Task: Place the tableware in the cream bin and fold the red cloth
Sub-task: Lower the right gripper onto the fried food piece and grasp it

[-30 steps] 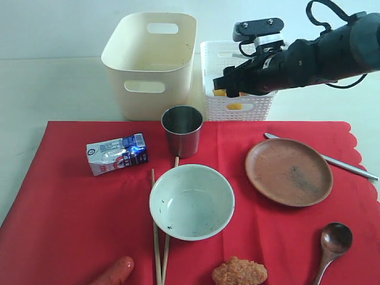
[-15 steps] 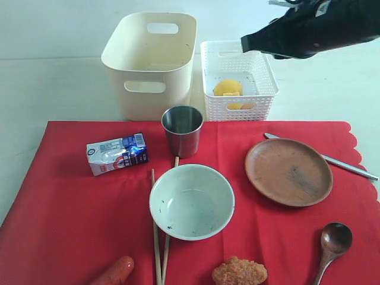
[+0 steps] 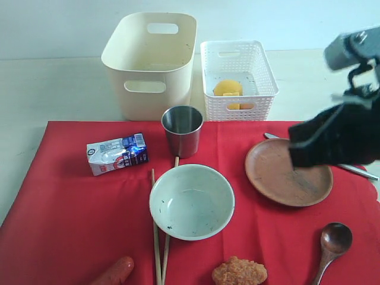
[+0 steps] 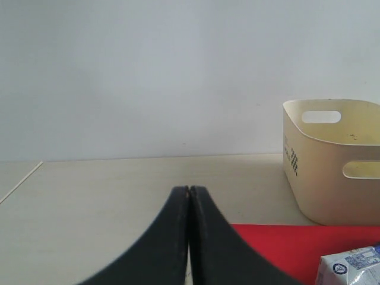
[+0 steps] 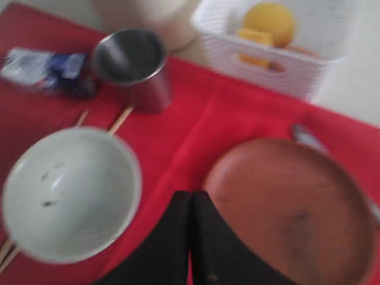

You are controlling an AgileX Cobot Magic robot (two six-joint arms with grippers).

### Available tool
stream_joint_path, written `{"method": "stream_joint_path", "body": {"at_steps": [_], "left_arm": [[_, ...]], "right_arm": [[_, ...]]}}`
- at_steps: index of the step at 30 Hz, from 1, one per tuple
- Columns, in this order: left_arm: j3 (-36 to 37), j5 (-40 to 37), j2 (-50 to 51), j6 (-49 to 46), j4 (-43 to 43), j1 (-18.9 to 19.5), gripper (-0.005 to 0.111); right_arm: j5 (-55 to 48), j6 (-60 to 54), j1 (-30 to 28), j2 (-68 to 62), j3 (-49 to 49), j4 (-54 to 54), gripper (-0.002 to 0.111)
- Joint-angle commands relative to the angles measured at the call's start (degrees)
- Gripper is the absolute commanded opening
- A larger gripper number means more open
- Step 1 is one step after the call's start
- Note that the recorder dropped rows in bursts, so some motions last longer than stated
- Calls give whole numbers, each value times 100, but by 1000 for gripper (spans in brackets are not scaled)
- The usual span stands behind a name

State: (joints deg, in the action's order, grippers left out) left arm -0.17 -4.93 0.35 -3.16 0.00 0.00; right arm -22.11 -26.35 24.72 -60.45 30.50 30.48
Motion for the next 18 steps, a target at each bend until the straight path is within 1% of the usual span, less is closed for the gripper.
{"method": "stream_joint_path", "body": {"at_steps": [1, 3, 8, 10, 14, 15, 17, 18], "left_arm": [[17, -14, -35, -6, -78, 6, 3], [17, -14, -35, -6, -78, 6, 3], [17, -14, -35, -6, -78, 6, 3], [17, -14, -35, -6, -78, 6, 3], [17, -14, -35, -6, -78, 6, 3], [17, -14, -35, -6, -78, 6, 3], [17, -14, -35, -6, -78, 6, 3], [17, -14, -35, -6, -78, 6, 3]], "right_arm": [[-46, -2508, 917, -169, -442, 2188, 0], [8, -2836, 1253, -358, -544, 2501, 0], [122, -2908, 1867, -1024, -558, 2483, 0], [393, -2908, 2129, -1337, -558, 2483, 4], [741, -2908, 2491, -1858, -558, 2483, 21], [769, -2908, 2538, -1963, -558, 2466, 27], [769, -2908, 2563, -2016, -558, 2417, 36], [759, -2908, 2563, -2016, -558, 2367, 43]]}}
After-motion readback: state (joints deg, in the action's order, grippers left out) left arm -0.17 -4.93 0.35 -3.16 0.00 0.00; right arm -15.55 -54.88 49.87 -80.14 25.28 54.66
